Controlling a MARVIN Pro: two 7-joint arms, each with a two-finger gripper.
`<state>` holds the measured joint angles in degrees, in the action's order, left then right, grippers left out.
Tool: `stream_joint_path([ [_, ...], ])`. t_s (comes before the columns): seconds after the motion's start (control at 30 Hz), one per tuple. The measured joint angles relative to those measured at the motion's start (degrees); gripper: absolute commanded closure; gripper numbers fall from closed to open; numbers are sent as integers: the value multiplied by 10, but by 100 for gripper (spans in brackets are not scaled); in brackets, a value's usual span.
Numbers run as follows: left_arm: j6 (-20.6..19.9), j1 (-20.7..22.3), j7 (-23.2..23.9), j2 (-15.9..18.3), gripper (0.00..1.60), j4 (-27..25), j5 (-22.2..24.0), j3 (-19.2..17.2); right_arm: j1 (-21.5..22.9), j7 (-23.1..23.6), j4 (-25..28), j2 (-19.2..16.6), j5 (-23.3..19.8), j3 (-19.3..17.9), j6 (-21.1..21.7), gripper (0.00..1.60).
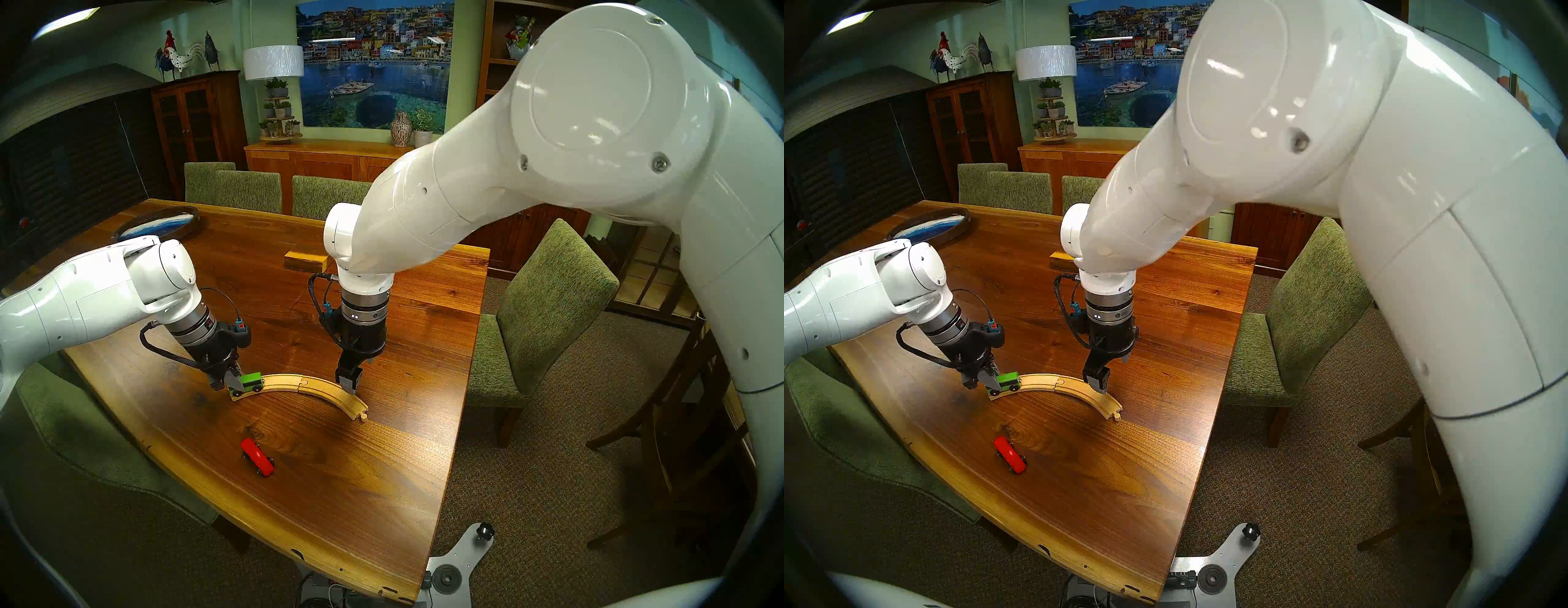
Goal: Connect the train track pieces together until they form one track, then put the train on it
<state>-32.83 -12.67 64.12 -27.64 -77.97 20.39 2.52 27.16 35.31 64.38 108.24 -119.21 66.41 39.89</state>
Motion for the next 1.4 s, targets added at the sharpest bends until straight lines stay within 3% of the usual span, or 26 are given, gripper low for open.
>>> stream_joint_path([
  [0.77, 7, 6, 16, -5, 160, 28, 7, -9, 0, 0, 0, 0, 0, 0, 0, 0],
  [1.4, 12, -5, -4, -16, 160, 32, 7, -5, 0, 0, 0, 0, 0, 0, 0, 0],
])
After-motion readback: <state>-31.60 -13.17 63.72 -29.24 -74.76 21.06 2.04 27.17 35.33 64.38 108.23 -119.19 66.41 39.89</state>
